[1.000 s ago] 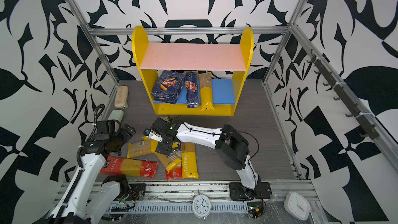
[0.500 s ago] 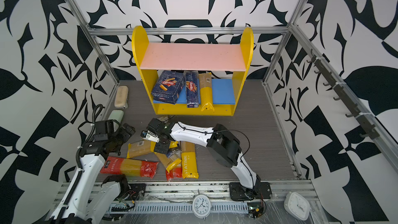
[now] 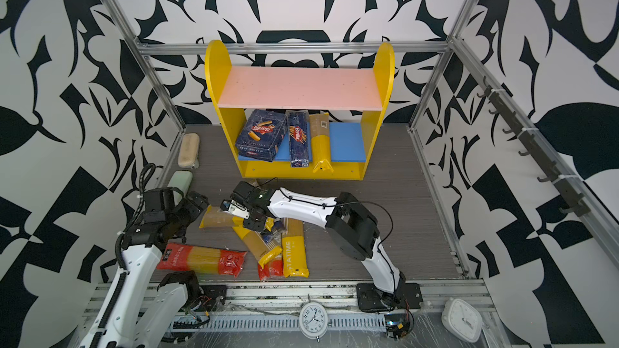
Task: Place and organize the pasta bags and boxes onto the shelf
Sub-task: 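Grip the long yellow-banded spaghetti bag with the right gripper, then carry the spaghetti bag with the right gripper to the blue shelf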
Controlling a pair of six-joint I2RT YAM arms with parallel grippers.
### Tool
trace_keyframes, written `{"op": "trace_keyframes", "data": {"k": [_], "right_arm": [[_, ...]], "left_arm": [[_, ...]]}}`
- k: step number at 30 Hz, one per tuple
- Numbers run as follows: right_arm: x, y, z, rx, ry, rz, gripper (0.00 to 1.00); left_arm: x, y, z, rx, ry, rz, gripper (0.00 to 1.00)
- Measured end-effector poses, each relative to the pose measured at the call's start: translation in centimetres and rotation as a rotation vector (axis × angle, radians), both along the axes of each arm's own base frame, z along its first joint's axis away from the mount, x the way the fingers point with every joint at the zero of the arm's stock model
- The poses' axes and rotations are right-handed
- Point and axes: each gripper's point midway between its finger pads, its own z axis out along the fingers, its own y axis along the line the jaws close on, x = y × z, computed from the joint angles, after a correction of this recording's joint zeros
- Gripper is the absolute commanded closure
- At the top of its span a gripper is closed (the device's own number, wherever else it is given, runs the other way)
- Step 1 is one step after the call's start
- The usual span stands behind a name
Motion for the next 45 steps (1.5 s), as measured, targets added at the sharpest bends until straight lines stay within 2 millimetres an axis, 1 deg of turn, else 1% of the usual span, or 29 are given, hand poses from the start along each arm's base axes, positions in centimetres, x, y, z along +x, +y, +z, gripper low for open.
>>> {"op": "trace_keyframes", "data": {"k": [10,19,22,25,28,33,36,40,45], "right_arm": [[-0.5,-2.1,0.7,0.027,0.027,-0.063,1.00],[-1.1,-5.8,2.4,0.066,0.084,-0.170,1.00],[-1.6,-7.3,3.3,0.084,0.092,-0.203,1.00],[-2.0,-8.8,4.7,0.113,0.093,-0.239,1.00],[-2.4,-10.4,6.6,0.158,0.090,-0.277,1.00],[-3.2,-12.8,10.4,0.245,0.057,-0.321,1.00],[-3.3,-14.4,12.2,0.275,0.012,-0.352,1.00],[-3.1,-16.8,13.8,0.292,-0.059,-0.419,1.00],[-2.2,-20.8,15.1,0.280,-0.146,-0.543,1.00]], "left_arm": [[-0.9,0.0,0.1,0.003,0.007,0.007,0.01],[-1.2,0.1,1.6,-0.006,-0.025,0.024,0.01],[-1.3,0.1,1.6,-0.007,-0.025,0.027,0.01],[-1.6,0.1,1.4,-0.008,-0.012,0.028,0.01],[-1.8,0.1,1.5,-0.009,-0.012,0.029,0.01],[-2.0,0.0,1.8,-0.008,-0.024,0.029,0.01],[-2.1,0.0,1.8,-0.009,-0.025,0.029,0.01],[-2.1,0.0,1.8,-0.012,-0.027,0.027,0.01],[-2.2,-0.1,1.9,-0.013,-0.029,0.025,0.01]]}}
